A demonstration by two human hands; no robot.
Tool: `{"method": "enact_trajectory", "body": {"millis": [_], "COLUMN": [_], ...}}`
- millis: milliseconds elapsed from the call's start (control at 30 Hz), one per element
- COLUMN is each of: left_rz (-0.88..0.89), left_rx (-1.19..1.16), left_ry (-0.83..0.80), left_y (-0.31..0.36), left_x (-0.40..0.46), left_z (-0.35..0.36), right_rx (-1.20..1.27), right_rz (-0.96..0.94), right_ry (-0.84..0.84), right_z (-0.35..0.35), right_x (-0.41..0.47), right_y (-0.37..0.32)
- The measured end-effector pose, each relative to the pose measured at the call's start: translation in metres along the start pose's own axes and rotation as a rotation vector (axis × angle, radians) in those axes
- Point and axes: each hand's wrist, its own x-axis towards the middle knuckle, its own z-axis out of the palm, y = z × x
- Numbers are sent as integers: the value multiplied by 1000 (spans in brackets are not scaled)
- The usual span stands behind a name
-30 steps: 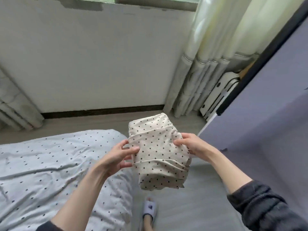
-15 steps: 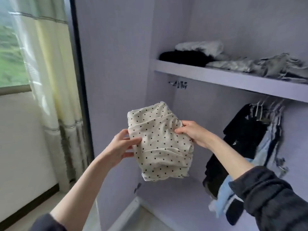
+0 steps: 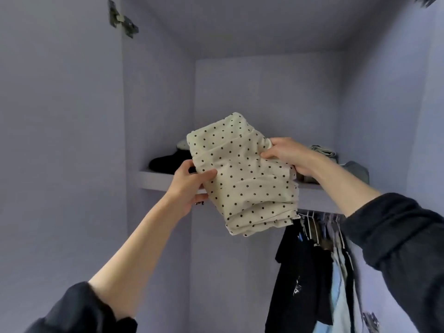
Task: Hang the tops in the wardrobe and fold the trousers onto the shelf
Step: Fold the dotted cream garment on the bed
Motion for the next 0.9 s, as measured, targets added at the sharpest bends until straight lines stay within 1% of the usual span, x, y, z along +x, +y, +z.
{"method": "enact_trajectory", "body": {"millis": [167, 300, 400, 533, 667, 733, 800, 867, 900], "left_rz": [21, 25, 10, -17, -18, -10, -39, -119, -170], "left_rx": [-67, -108, -151, -197, -225, -210, -153, -38, 59], "left_ry": [-8, 5, 45, 109, 170, 204, 227, 212, 181], "left_y": [4, -1, -7, -14, -23, -27, -30, -31, -30], "left_x": [87, 147, 195, 246, 288, 305, 315, 319, 319], "left_z": [13, 4, -15, -39, -58, -66, -73, -82, -88], "right_rx": [-104, -275, -350, -431, -445, -438, -441, -445, -440], "right_rz": [6, 3, -6, -66, -112, -155, -223, -280, -306], "right_ry": [71, 120, 84, 51, -4, -27, -58, -80, -93], "right_z": [-16, -1, 21, 46, 67, 77, 87, 101, 108], "right_x": [76, 144, 198, 263, 322, 346, 368, 387, 395], "right_y": [-9, -17, -27, -40, -45, -49, -49, -43, -37]}}
